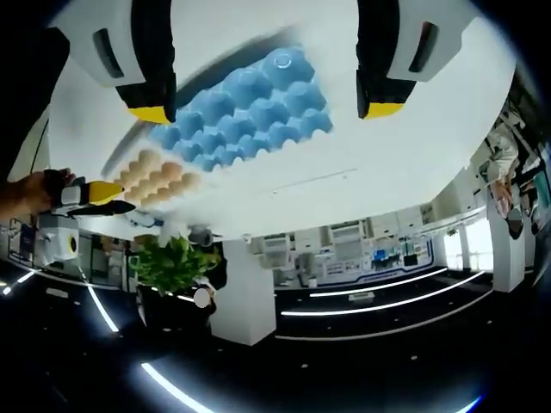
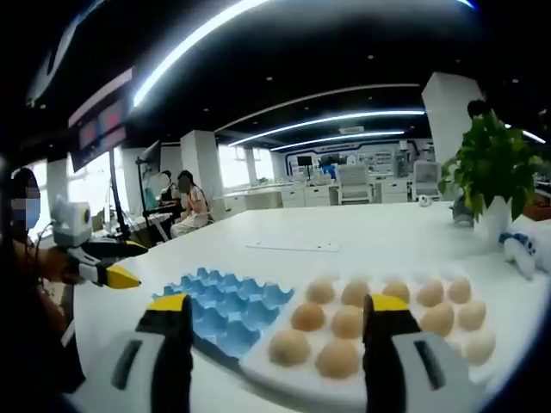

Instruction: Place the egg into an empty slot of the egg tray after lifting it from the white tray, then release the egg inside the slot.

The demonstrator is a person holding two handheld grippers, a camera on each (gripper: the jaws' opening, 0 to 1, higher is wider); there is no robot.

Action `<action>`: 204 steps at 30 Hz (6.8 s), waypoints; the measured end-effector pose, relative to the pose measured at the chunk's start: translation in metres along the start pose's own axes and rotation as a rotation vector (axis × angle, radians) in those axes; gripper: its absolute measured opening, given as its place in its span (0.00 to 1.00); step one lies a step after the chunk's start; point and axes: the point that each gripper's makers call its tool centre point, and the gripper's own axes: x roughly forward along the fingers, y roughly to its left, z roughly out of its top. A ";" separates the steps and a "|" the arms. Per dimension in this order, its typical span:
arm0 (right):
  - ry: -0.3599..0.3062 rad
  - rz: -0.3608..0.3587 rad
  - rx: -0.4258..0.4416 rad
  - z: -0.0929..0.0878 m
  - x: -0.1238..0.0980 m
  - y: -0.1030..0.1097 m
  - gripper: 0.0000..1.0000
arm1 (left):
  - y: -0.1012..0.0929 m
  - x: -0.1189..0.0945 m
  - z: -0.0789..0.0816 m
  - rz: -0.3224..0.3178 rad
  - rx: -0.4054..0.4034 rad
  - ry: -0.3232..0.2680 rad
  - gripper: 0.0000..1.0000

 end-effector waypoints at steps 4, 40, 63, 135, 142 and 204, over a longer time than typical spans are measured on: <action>0.000 -0.001 -0.002 0.000 -0.001 0.000 0.83 | 0.000 -0.001 0.001 0.000 0.006 -0.005 0.88; 0.007 0.011 0.001 -0.002 -0.002 0.004 0.83 | 0.004 -0.005 0.000 0.015 0.011 -0.008 0.86; 0.009 0.020 -0.001 -0.001 -0.001 0.007 0.82 | 0.004 -0.003 0.002 0.005 0.017 -0.013 0.85; 0.029 -0.098 -0.053 -0.009 -0.014 -0.012 0.80 | 0.009 -0.009 -0.003 0.033 0.013 -0.010 0.84; 0.058 -0.104 -0.068 -0.011 -0.011 -0.013 0.77 | 0.013 -0.009 -0.002 0.043 -0.001 -0.012 0.83; 0.310 -0.124 -0.042 -0.059 0.027 -0.007 0.36 | 0.022 -0.014 -0.006 0.056 -0.012 -0.015 0.82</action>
